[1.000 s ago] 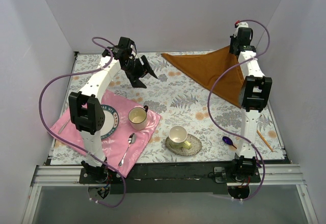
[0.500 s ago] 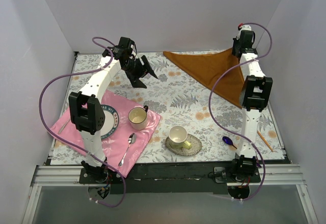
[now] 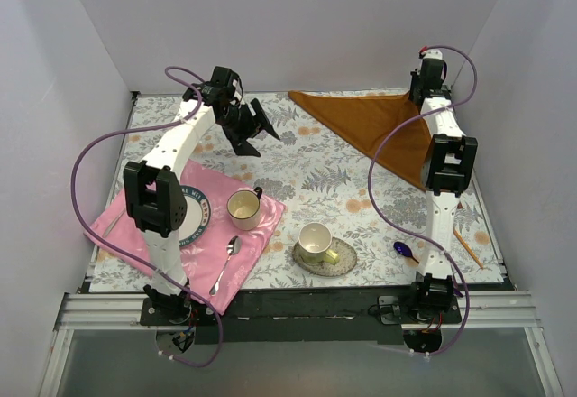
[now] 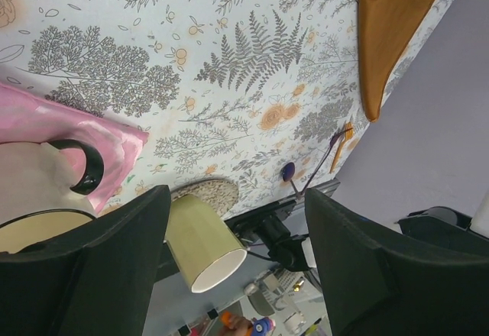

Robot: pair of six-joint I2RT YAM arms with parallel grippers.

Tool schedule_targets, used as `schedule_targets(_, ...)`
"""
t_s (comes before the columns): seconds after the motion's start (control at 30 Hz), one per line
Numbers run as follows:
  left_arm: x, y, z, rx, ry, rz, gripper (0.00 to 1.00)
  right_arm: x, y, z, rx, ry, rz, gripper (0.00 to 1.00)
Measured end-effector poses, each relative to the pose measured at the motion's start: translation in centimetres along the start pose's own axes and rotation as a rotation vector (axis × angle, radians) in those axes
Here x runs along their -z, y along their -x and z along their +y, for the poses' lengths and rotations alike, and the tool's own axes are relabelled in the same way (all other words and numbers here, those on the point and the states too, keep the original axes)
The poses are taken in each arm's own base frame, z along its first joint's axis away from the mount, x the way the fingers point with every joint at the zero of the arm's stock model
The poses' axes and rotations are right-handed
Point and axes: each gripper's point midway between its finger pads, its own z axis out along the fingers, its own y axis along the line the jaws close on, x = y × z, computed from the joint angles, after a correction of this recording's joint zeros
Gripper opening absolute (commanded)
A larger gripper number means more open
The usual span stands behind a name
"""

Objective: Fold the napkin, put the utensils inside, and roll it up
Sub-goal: Fold the napkin

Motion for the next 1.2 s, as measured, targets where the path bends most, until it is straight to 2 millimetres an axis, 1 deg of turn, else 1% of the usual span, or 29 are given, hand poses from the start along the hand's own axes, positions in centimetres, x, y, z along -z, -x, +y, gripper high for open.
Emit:
schedule_targets(0.03,-0.1,0.1,0.0,0.0,-0.003,-0.002,0.71,-0.1,0.2,-0.1,-0.003,-0.009,-0.008,0.47)
schedule_targets(0.07,-0.2,0.2,-0.1,0.002,-0.008,-0.005,0.71,-0.3,0.4,-0.4,-0.007,-0.026,-0.014,0.49)
schedule_targets(0.1,-0.3,0.3,-0.2,0.0,-0.019,-0.013,0.7,-0.3,0.6,-0.7,-0.012,-0.042,-0.019,0.54)
schedule_targets(0.2,-1.6,0.9,-0.2,0.015,-0.064,-0.052,0.67,-0.1,0.8,-1.3,-0.035,-0.076,-0.008,0.64)
schedule_targets(0.27,-2.5,1.1,0.1,0.039,-0.095,-0.08,0.64,0.5,0.8,-1.7,-0.06,-0.093,0.007,0.67)
schedule_targets(0.33,-3.6,1.7,0.2,0.06,-0.142,-0.138,0.53,1.3,0.2,-1.9,-0.078,-0.105,0.039,0.67)
schedule_targets(0.4,-4.5,3.1,-0.4,0.077,-0.202,-0.228,0.47,2.5,-0.7,-2.0,-0.086,-0.108,0.097,0.67)
schedule_targets(0.47,-4.8,4.5,-1.9,0.073,-0.26,-0.298,0.43,3.3,-0.9,-1.9,-0.096,-0.103,0.127,0.67)
schedule_targets(0.5,-4.9,5.4,-3.2,0.057,-0.307,-0.338,0.41,3.7,-1.1,-1.7,-0.097,-0.092,0.137,0.67)
schedule_targets(0.57,-4.7,7.2,-6.3,0.019,-0.395,-0.396,0.39,4.6,-2.5,-1.2,-0.09,-0.059,0.171,0.66)
schedule_targets(0.63,-4.3,8.8,-9.1,-0.019,-0.473,-0.444,0.36,5.4,-4.5,-0.6,-0.083,-0.025,0.22,0.63)
schedule_targets(0.67,-4.2,9.3,-10.3,-0.037,-0.516,-0.465,0.32,5.5,-5.3,-0.3,-0.085,-0.01,0.239,0.63)
schedule_targets(0.73,-4.3,9.9,-11.5,-0.055,-0.573,-0.489,0.28,5.5,-6.5,0.7,-0.095,0.026,0.264,0.63)
schedule_targets(0.8,-4.5,10.3,-12.1,-0.056,-0.618,-0.504,0.22,5.9,-7.3,1.5,-0.108,0.047,0.279,0.63)
schedule_targets(0.83,-4.8,10.6,-12.4,-0.052,-0.641,-0.509,0.21,6.3,-7.7,2.0,-0.113,0.057,0.29,0.63)
schedule_targets(0.87,-5.1,10.9,-12.6,-0.049,-0.667,-0.513,0.2,6.7,-8.0,2.7,-0.121,0.071,0.299,0.63)
schedule_targets(0.93,-6.3,11.5,-12.7,-0.041,-0.704,-0.514,0.17,7.5,-7.5,4.3,-0.136,0.101,0.297,0.61)
schedule_targets(0.97,-7.0,11.8,-12.5,-0.032,-0.712,-0.51,0.17,8.0,-7.0,5.3,-0.142,0.122,0.291,0.56)
schedule_targets(1.03,-8.4,12.2,-11.9,-0.011,-0.719,-0.504,0.16,9.2,-5.9,7.7,-0.159,0.187,0.277,0.53)
schedule_targets(1.1,-9.4,12.5,-11.1,0.008,-0.704,-0.497,0.15,10.4,-4.9,10.7,-0.177,0.266,0.268,0.41)
schedule_targets(1.17,-9.6,12.7,-10.9,0.012,-0.699,-0.498,0.14,11.4,-4.5,13.6,-0.198,0.346,0.27,0.34)
schedule_targets(1.2,-9.4,12.8,-10.9,0.011,-0.701,-0.501,0.14,12.0,-4.6,15.1,-0.219,0.387,0.285,0.33)
